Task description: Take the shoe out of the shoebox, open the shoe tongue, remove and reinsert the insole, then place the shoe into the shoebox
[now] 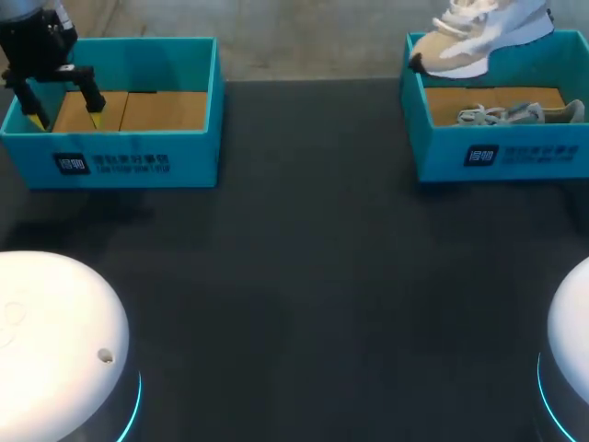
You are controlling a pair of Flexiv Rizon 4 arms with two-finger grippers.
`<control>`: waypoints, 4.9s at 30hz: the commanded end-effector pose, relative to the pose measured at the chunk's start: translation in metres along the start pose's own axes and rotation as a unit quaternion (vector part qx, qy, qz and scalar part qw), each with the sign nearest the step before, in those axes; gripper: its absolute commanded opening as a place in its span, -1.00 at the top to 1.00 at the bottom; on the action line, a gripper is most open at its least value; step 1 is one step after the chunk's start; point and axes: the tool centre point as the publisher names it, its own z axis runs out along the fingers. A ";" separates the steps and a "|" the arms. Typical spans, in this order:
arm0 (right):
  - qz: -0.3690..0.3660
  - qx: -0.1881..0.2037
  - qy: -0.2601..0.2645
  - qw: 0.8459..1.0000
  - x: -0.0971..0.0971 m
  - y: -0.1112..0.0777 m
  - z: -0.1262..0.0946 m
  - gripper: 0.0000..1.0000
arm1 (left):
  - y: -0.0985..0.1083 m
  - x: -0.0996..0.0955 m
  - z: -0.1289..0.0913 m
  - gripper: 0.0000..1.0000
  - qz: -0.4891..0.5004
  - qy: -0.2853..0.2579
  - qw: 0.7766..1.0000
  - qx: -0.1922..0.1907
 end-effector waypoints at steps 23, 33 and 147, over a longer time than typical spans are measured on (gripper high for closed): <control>0.313 0.000 0.091 0.945 -0.038 -0.017 0.020 1.00 | 0.002 0.000 0.000 -1.00 0.000 -0.001 1.000 0.001; 0.375 0.010 0.079 0.924 -0.044 -0.017 0.040 1.00 | 0.002 0.000 0.000 -1.00 0.000 -0.001 1.000 0.001; 0.333 -0.010 0.039 0.942 -0.112 0.023 0.256 1.00 | 0.002 0.000 0.000 -1.00 0.000 -0.001 1.000 0.001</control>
